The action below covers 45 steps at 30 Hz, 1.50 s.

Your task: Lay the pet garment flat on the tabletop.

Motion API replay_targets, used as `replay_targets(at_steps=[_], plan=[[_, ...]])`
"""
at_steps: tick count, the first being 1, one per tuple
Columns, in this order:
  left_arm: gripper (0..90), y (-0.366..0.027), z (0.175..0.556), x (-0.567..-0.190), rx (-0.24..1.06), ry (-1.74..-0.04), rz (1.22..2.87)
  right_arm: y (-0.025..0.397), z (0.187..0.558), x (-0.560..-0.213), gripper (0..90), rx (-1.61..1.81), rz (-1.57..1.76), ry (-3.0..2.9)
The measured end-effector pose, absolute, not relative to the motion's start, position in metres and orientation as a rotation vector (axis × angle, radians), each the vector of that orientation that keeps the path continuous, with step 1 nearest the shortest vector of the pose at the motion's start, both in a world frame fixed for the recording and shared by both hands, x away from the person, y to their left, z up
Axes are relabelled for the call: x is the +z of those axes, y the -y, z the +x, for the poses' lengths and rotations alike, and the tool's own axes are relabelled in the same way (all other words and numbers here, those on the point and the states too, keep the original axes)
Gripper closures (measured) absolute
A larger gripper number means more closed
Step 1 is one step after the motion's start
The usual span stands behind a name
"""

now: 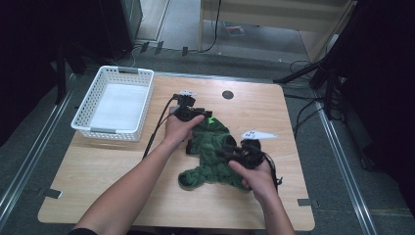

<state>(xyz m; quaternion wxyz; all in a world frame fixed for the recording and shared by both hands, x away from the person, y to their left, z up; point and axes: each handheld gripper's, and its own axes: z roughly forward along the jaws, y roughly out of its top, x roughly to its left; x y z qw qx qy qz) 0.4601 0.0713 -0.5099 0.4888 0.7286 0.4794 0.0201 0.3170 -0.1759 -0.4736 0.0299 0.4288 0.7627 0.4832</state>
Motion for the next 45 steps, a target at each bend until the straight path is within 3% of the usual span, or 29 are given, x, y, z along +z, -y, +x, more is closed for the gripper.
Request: replay_targets(at_steps=[4, 8, 12, 15, 21, 25, 32, 35, 40, 45], plan=[[56.0, -0.081, 0.441, -0.511, 0.007, -1.212, 1.788, 0.176, 0.353, -0.457, 62.6, 1.441, 1.41, -2.17], [49.7, -0.083, 0.406, -0.516, 0.049, -1.169, 1.864, 0.15, 0.39, -0.472, 61.9, 1.22, 1.425, -2.241], [49.0, -0.084, 0.381, -0.523, 0.051, -1.121, 1.934, 0.128, 0.409, -0.488, 71.6, 1.087, 1.368, -2.241], [50.1, -0.079, 0.372, -0.528, 0.137, -1.083, 2.055, 0.113, 0.42, -0.501, 82.9, 0.946, 1.305, -2.304], [51.4, -0.08, 0.376, -0.538, 0.243, -1.113, 2.102, 0.117, 0.437, -0.528, 79.6, 0.876, 1.386, -2.344], [51.7, -0.082, 0.379, -0.538, 0.247, -1.139, 2.075, 0.127, 0.43, -0.528, 70.4, 0.868, 1.337, -2.301], [56.0, -0.088, 0.363, -0.522, 0.227, -1.06, 1.96, 0.168, 0.38, -0.493, 62.6, 1.262, 1.412, -2.146], [58.9, -0.083, 0.359, -0.525, 0.207, -1.022, 1.998, 0.176, 0.36, -0.507, 55.9, 1.23, 1.457, -2.257], [60.0, -0.076, 0.361, -0.536, 0.195, -1.048, 2.057, 0.181, 0.341, -0.529, 60.9, 1.259, 1.362, -2.315], [59.9, -0.076, 0.364, -0.539, 0.207, -1.063, 2.061, 0.191, 0.331, -0.518, 62.0, 1.266, 1.257, -2.329]])
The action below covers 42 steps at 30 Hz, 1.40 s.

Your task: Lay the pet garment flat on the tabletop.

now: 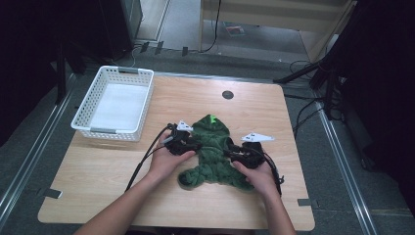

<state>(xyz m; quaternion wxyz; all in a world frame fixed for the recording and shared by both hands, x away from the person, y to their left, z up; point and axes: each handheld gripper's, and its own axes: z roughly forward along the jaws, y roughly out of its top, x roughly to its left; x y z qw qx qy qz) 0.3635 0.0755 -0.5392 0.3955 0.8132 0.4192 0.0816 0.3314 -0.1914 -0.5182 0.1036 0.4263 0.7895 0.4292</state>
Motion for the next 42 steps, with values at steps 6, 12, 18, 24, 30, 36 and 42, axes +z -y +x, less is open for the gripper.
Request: replay_targets(at_steps=[6, 12, 18, 24, 30, 36, 42], plan=[[58.4, -0.072, 0.361, -0.541, 0.23, -1.058, 2.072, 0.205, 0.333, -0.512, 65.9, 1.247, 1.383, -2.184], [59.1, -0.074, 0.362, -0.542, 0.216, -1.065, 2.045, 0.166, 0.342, -0.523, 57.5, 1.092, 1.317, -2.305], [66.5, -0.074, 0.36, -0.543, 0.253, -1.082, 2.038, 0.17, 0.342, -0.526, 81.8, 1.059, 1.41, -2.232], [70.2, -0.073, 0.361, -0.543, 0.267, -1.092, 2.041, 0.183, 0.338, -0.533, 73.4, 1.001, 1.448, -2.203], [58.1, -0.083, 0.362, -0.53, 0.216, -1.1, 1.942, 0.183, 0.323, -0.5, 58.8, 1.192, 1.385, -2.087], [63.4, -0.068, 0.371, -0.53, 0.178, -1.097, 1.985, 0.146, 0.316, -0.502, 66.7, 1.181, 1.286, -2.221], [65.1, -0.055, 0.37, -0.542, 0.16, -1.081, 2.027, 0.134, 0.319, -0.534, 64.7, 1.048, 1.394, -2.271]])
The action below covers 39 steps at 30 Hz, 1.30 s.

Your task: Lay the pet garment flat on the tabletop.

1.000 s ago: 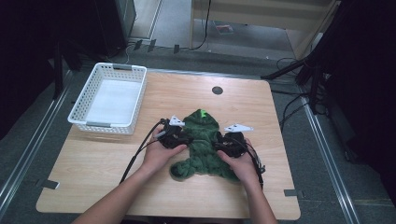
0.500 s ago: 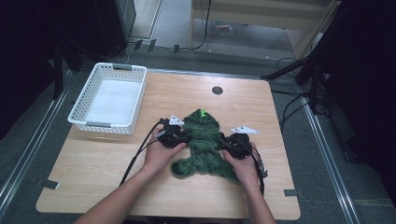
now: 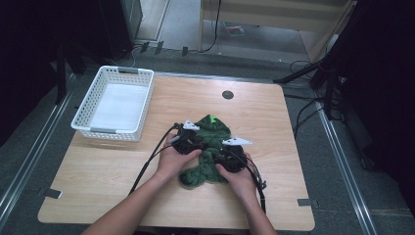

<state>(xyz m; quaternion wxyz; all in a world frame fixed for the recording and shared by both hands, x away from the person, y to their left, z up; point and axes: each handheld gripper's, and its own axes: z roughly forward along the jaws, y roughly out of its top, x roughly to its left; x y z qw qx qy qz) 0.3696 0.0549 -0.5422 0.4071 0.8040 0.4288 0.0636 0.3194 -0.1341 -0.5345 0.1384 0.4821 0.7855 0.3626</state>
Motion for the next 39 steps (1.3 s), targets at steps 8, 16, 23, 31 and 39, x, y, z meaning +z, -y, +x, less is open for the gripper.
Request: replay_targets(at_steps=[8, 16, 23, 31, 39], plan=[[73.2, -0.055, 0.375, -0.545, 0.165, -1.075, 2.026, 0.119, 0.294, -0.523, 59.2, 1.113, 1.272, -2.229], [72.3, -0.054, 0.37, -0.545, 0.147, -1.077, 2.014, 0.108, 0.286, -0.54, 61.6, 1.054, 1.298, -2.261], [67.0, -0.072, 0.372, -0.537, 0.099, -1.088, 1.894, 0.118, 0.292, -0.519, 58.0, 1.111, 1.317, -2.213], [68.9, -0.067, 0.375, -0.544, 0.084, -1.096, 1.951, 0.136, 0.307, -0.538, 56.7, 1.037, 1.411, -2.245], [77.9, -0.059, 0.377, -0.545, 0.145, -1.118, 1.995, 0.131, 0.308, -0.544, 58.5, 1.086, 1.433, -2.183]])
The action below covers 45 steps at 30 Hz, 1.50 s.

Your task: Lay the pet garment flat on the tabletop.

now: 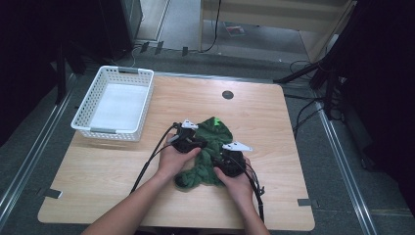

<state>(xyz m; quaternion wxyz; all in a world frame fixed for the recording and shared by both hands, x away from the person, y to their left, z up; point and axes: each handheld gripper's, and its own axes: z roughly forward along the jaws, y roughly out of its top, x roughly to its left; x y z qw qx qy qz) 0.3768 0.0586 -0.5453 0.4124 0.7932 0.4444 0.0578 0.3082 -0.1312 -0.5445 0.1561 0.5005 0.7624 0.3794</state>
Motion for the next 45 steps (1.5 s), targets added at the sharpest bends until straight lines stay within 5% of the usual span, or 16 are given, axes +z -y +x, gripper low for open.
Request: replay_targets(at_steps=[3, 7, 13, 20, 30, 38, 45], plan=[[86.3, -0.061, 0.38, -0.546, 0.145, -1.177, 1.965, 0.127, 0.307, -0.545, 58.6, 1.087, 1.446, -2.169], [86.1, -0.059, 0.378, -0.545, 0.168, -1.192, 1.964, 0.123, 0.307, -0.545, 57.9, 1.078, 1.455, -2.155], [59.0, -0.079, 0.364, -0.533, 0.161, -1.119, 1.872, 0.136, 0.311, -0.515, 56.0, 1.138, 1.412, -2.125], [59.0, -0.104, 0.344, -0.528, 0.156, -1.112, 1.906, 0.143, 0.357, -0.515, 68.9, 1.063, 1.469, -2.122], [57.4, -0.119, 0.276, -0.532, 0.081, -1.004, 1.91, 0.146, 0.389, -0.532, 61.6, 0.984, 1.537, -2.208], [55.4, -0.122, 0.257, -0.543, 0.118, -0.985, 1.973, 0.169, 0.36, -0.508, 57.4, 1.146, 1.501, -2.141], [66.3, -0.123, 0.253, -0.549, 0.143, -0.988, 2.02, 0.183, 0.321, -0.514, 59.7, 1.13, 1.396, -2.221]])
